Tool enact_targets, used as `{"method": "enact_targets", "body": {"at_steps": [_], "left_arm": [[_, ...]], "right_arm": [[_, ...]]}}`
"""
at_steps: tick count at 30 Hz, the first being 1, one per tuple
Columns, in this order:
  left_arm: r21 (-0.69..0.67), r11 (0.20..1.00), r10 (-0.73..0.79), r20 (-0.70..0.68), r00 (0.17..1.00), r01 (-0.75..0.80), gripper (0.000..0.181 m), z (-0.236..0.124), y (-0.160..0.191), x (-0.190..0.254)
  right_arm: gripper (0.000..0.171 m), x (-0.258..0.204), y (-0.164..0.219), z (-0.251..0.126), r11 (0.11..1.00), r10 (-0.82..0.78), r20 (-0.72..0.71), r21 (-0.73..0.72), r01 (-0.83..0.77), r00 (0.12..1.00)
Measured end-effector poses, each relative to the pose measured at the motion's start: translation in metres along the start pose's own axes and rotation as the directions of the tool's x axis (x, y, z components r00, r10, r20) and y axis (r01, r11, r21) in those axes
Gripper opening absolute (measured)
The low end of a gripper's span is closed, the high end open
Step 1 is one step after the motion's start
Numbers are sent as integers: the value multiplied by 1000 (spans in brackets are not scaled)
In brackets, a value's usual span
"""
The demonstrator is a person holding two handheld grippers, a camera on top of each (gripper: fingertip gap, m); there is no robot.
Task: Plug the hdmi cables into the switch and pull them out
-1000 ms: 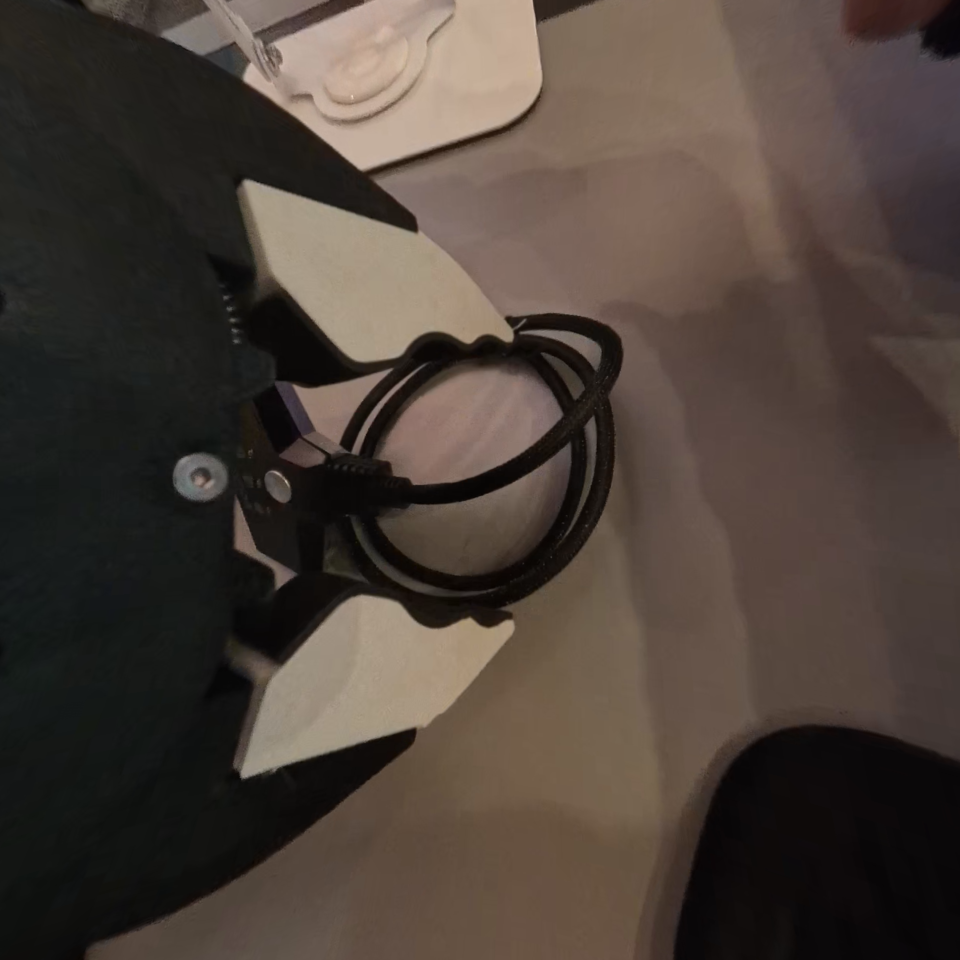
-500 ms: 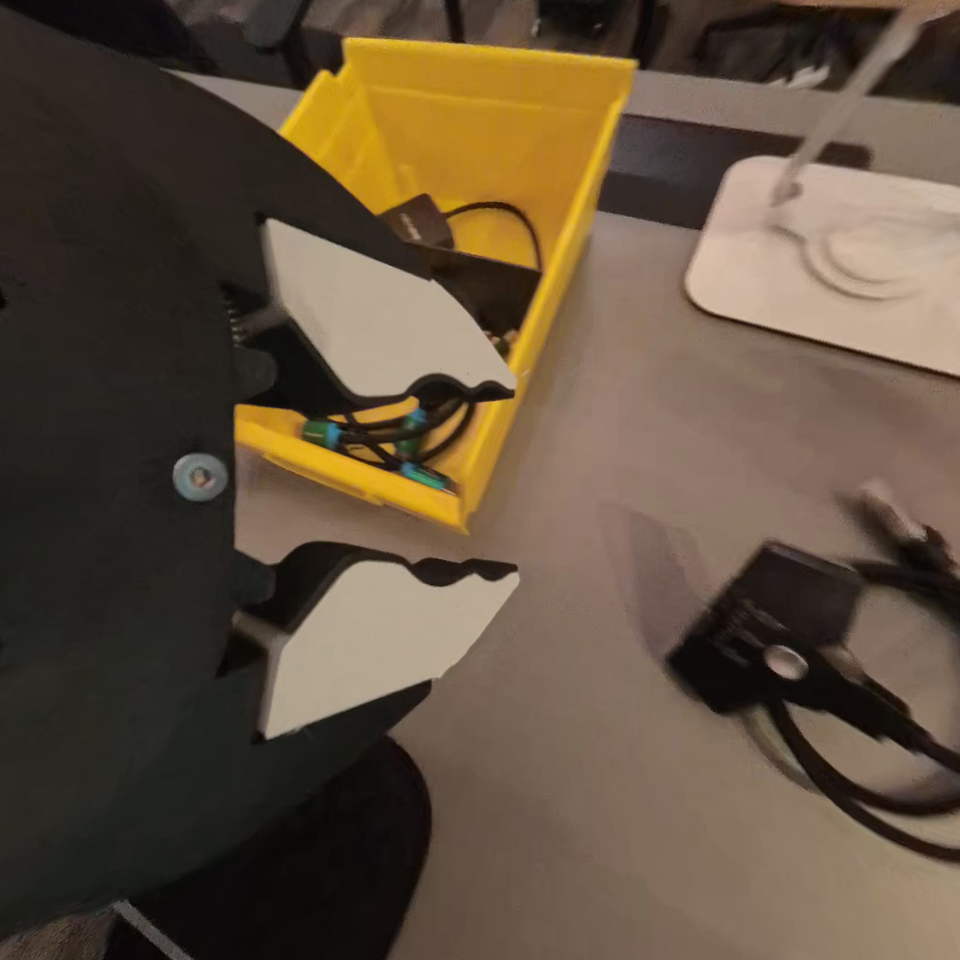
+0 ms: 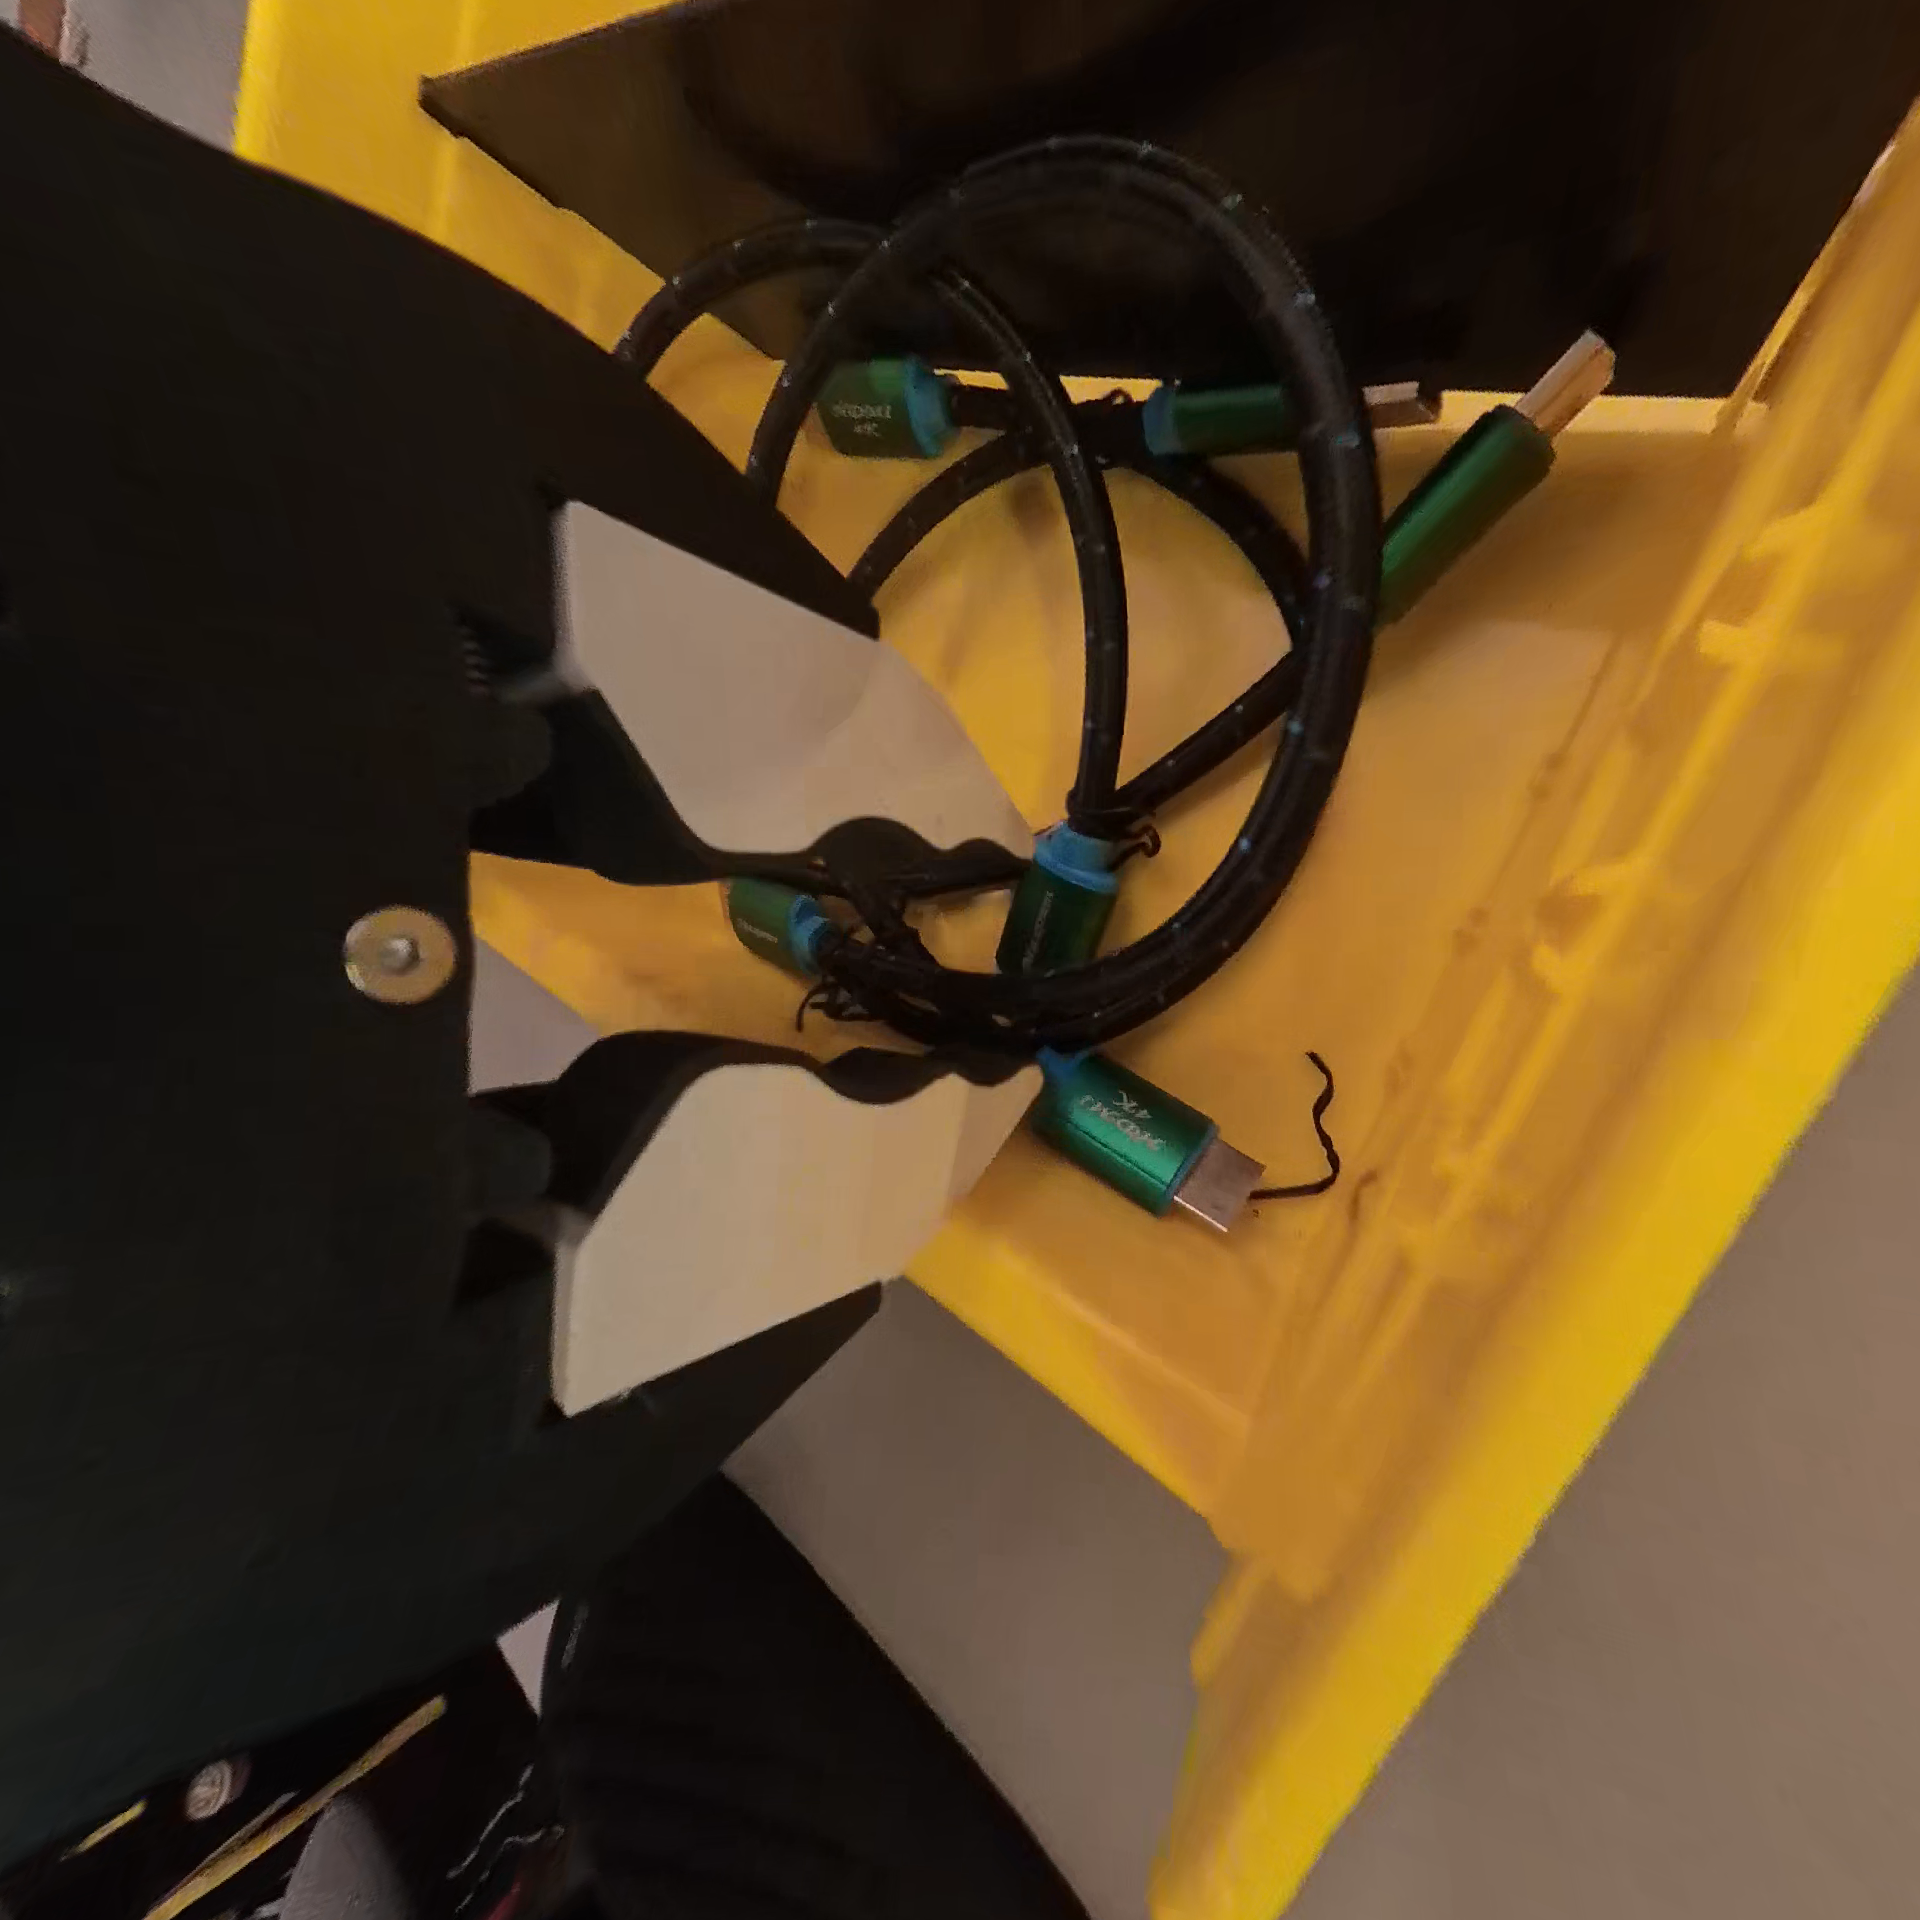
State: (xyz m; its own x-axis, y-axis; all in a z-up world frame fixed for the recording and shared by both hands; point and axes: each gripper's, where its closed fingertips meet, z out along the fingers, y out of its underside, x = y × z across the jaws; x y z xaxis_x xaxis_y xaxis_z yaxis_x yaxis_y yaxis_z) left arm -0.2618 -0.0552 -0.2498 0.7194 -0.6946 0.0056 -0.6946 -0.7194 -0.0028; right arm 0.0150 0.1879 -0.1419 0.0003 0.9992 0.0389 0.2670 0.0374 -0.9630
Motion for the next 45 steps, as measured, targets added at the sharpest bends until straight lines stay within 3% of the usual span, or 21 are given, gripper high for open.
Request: {"method": "enact_targets", "body": {"at_steps": [3,8,20,25,31,35,45], "left_arm": [[-16,1000,11,-28,1000,-11,7,7,2,3],[66,998,-19,37,999,17,6,-15,1,-2],[440,894,-165,147,975,85,6,-136,-4,-6],[513,855,-162,131,978,73,7,-165,-19,47],[462,878,-198,112,974,126,7,-118,-43,121],[469,863,-222,17,975,188,7,-81,-66,158],[437,874,-275,85,958,212,10,-4,-98,166]], "right_arm": [[10,1,1,0,1000,2,-1,-2,-2,1000],[9,0,0,1,1000,-3,0,-3,3,1000],[9,-5,-12,-1,999,-18,5,27,18,1000],[10,-10,-20,-2,999,-34,18,38,34,999],[10,-15,-22,0,998,-50,27,33,49,998],[10,-23,-26,4,997,-68,49,34,66,996],[13,-47,-33,19,992,-124,108,14,124,986]]}}
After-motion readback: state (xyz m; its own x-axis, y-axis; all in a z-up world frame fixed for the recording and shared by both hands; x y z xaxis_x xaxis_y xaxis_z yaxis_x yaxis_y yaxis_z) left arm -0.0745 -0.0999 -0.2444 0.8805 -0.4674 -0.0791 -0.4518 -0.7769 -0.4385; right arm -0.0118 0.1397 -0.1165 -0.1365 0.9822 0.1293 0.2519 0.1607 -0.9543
